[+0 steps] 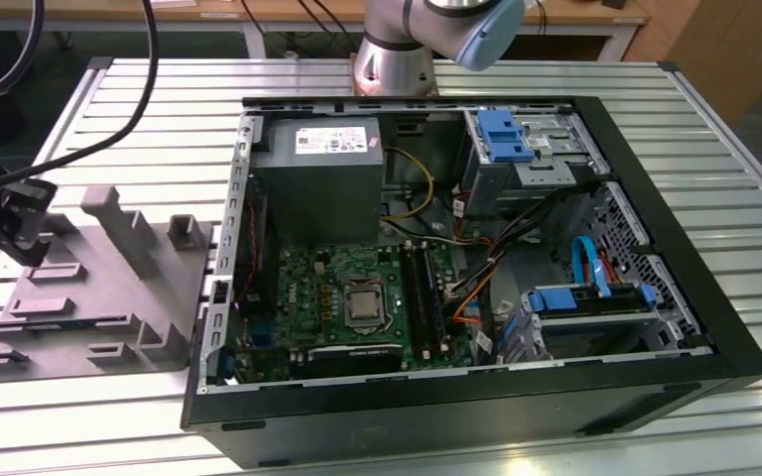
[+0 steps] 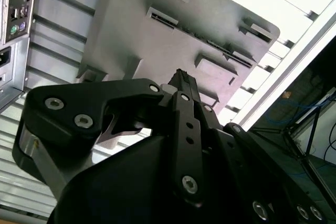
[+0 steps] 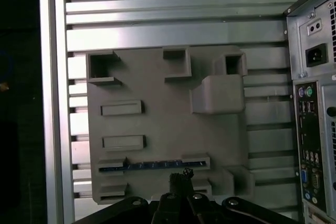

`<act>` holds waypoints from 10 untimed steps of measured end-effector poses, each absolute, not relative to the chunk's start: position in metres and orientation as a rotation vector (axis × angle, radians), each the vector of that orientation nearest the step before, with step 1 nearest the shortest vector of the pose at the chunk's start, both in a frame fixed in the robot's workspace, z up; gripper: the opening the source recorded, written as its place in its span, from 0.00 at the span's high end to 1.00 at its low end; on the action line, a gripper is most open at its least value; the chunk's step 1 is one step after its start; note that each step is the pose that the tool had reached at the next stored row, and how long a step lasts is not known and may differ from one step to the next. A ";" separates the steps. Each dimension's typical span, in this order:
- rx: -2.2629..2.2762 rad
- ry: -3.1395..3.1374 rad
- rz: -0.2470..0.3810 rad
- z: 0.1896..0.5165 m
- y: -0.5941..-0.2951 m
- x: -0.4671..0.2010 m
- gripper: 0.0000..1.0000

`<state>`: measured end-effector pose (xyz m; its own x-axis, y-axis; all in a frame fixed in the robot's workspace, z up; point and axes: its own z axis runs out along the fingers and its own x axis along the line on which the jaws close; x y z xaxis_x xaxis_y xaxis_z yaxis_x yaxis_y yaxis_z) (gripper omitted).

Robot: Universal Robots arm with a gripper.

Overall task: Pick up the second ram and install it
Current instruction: 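Reach for the second ram, then pick up the second ram and move it above second insertion slot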

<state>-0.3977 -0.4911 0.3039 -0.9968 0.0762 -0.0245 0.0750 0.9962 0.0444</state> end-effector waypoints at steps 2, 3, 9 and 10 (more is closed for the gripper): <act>0.118 3.113 0.068 0.300 -0.492 -0.398 0.89; 0.118 3.113 0.068 0.299 -0.492 -0.399 0.89; 0.118 3.113 0.068 0.297 -0.492 -0.399 0.89; 0.118 3.112 0.068 0.297 -0.492 -0.399 0.89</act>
<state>-0.3990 -0.4923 0.2971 -0.9968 0.0762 -0.0245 0.0751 0.9962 0.0444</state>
